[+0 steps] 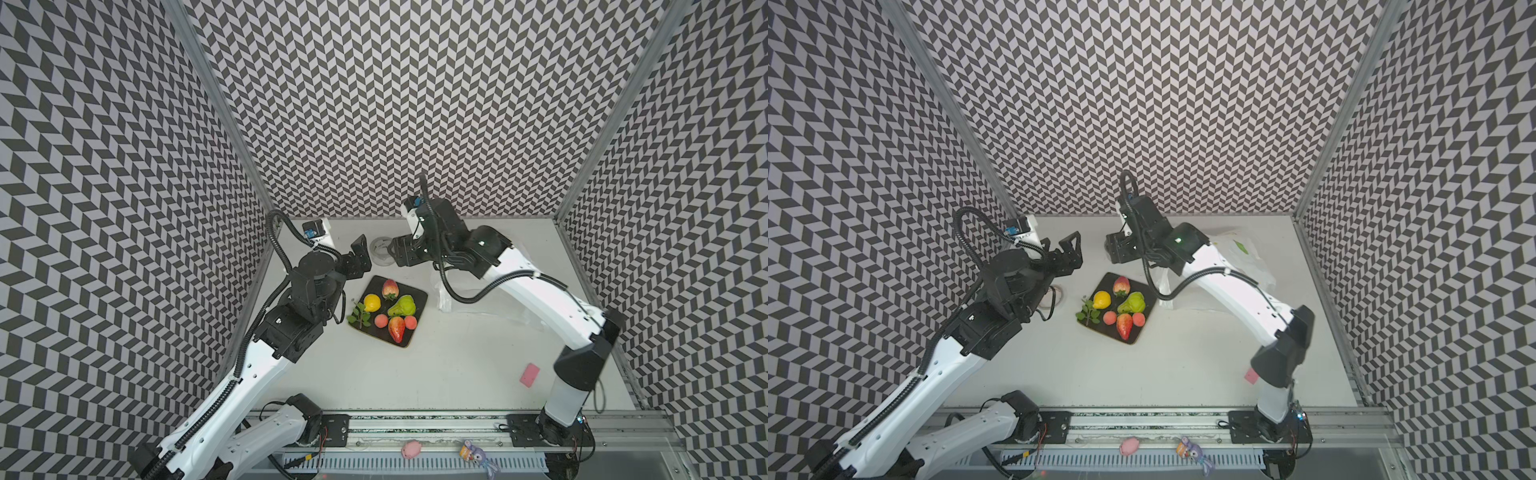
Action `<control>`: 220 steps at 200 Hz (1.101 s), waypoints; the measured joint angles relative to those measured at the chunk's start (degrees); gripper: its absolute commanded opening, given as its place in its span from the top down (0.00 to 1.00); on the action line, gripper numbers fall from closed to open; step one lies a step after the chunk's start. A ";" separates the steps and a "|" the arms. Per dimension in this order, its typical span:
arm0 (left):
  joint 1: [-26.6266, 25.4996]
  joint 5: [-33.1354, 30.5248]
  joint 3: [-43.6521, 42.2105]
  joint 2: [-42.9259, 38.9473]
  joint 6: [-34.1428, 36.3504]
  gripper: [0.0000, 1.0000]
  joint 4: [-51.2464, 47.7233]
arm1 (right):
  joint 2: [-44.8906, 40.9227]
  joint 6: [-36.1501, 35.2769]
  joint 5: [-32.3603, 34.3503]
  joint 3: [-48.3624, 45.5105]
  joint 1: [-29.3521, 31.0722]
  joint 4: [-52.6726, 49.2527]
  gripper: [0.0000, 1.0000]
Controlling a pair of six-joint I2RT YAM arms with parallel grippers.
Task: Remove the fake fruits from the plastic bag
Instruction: 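Move the right gripper back into the bag while the left regrasps the bag edge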
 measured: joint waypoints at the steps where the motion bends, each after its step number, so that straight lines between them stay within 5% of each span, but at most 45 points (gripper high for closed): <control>1: 0.00 0.15 -0.02 0.02 0.02 0.14 0.02 | -0.85 0.04 -0.09 -0.83 0.00 -0.07 0.31; 41: 0.11 9.18 -1.18 0.79 0.85 0.15 2.43 | -26.10 1.38 5.22 -24.00 -0.02 0.44 0.33; 78: -0.48 17.94 -1.53 2.71 1.11 0.15 3.93 | -37.27 8.00 8.37 -36.65 -0.13 -1.03 0.38; 149: -14.75 22.08 -1.55 9.40 2.75 0.09 -0.20 | -47.52 28.83 8.55 -59.19 -0.13 1.03 0.45; 220: -16.17 25.51 2.69 20.31 2.45 0.05 -3.78 | -38.71 36.52 11.58 -64.19 -4.17 18.75 0.50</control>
